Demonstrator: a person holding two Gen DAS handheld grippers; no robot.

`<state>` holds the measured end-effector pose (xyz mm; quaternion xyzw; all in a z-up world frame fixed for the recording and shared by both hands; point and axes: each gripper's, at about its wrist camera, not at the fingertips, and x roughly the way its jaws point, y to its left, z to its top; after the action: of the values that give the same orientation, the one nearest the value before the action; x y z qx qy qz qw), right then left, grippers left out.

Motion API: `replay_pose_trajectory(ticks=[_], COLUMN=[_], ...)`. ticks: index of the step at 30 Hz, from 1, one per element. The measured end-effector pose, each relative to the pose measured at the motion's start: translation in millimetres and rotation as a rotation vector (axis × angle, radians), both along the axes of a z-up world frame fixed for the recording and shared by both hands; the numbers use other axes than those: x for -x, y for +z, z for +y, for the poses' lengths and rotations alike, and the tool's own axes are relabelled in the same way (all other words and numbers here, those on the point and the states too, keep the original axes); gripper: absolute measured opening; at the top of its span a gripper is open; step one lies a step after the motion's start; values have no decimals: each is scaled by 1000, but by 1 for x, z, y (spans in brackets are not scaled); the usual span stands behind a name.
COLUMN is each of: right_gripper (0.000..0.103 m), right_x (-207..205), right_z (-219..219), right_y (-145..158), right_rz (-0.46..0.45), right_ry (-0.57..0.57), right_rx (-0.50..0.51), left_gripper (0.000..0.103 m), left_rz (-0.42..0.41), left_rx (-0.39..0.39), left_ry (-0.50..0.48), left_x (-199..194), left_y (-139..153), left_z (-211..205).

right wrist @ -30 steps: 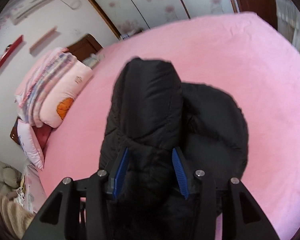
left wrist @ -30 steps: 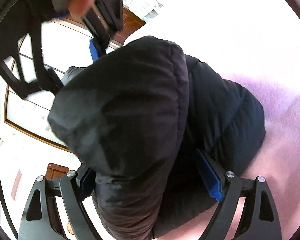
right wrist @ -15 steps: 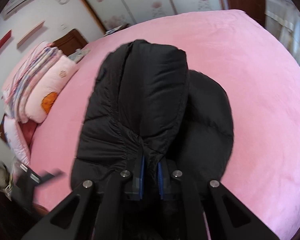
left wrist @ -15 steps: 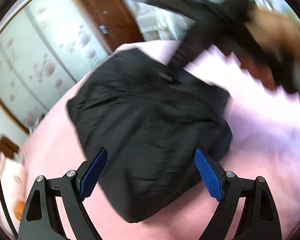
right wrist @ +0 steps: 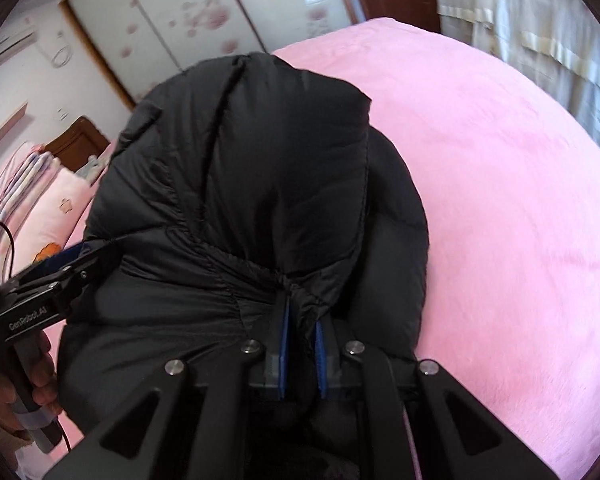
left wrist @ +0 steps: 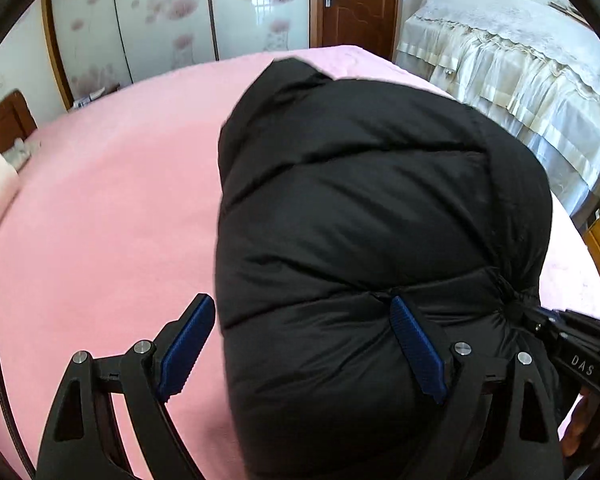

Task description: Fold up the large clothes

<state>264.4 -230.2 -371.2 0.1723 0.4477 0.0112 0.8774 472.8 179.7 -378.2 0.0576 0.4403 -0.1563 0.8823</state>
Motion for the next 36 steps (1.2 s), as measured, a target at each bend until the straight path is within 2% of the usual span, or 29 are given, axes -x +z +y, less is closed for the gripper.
replay_pose_trajectory(ticks=[2, 4, 5, 10, 13, 15, 20, 22, 24, 28, 31, 36], right_gripper=[10, 10, 9, 8, 8, 9, 25, 25, 25, 25, 25, 25], right_x=[1, 0, 0, -2, -5, -5, -2, 3, 9, -3, -36, -82], right_z=[1, 2, 1, -3, -3, -2, 1, 0, -1, 9, 17, 22], right_y=[-8, -18, -24, -44, -44, -35, 2, 24, 52, 97, 100, 75], right_rz=[-12, -16, -13, -18, 2, 5, 30, -3, -84, -220, -226, -126], right_ry=[-4, -11, -21, -37, -38, -29, -31, -59, -72, -34, 18, 56], right_rx=[17, 12, -2, -14, -22, -8, 70, 95, 104, 78, 93, 155], left_gripper=[90, 91, 92, 96, 96, 96, 96, 96, 96, 96, 96, 96], left_rz=[3, 21, 27, 32, 38, 24, -26, -30, -28, -33, -44, -10], left_rx=[-12, -24, -25, -47, -57, -61, -97, -99, -95, -85, -84, -60], left_ry=[-1, 2, 2, -15, -24, -32, -58, -62, -58, -48, -45, -40], left_x=[19, 21, 29, 17, 1, -2, -3, -7, -10, -6, 2, -5], left_y=[-12, -29, -26, -36, -38, -34, -23, -20, -18, -15, -19, -10], left_z=[-10, -11, -16, -8, -4, -1, 0, 2, 3, 0, -6, -9])
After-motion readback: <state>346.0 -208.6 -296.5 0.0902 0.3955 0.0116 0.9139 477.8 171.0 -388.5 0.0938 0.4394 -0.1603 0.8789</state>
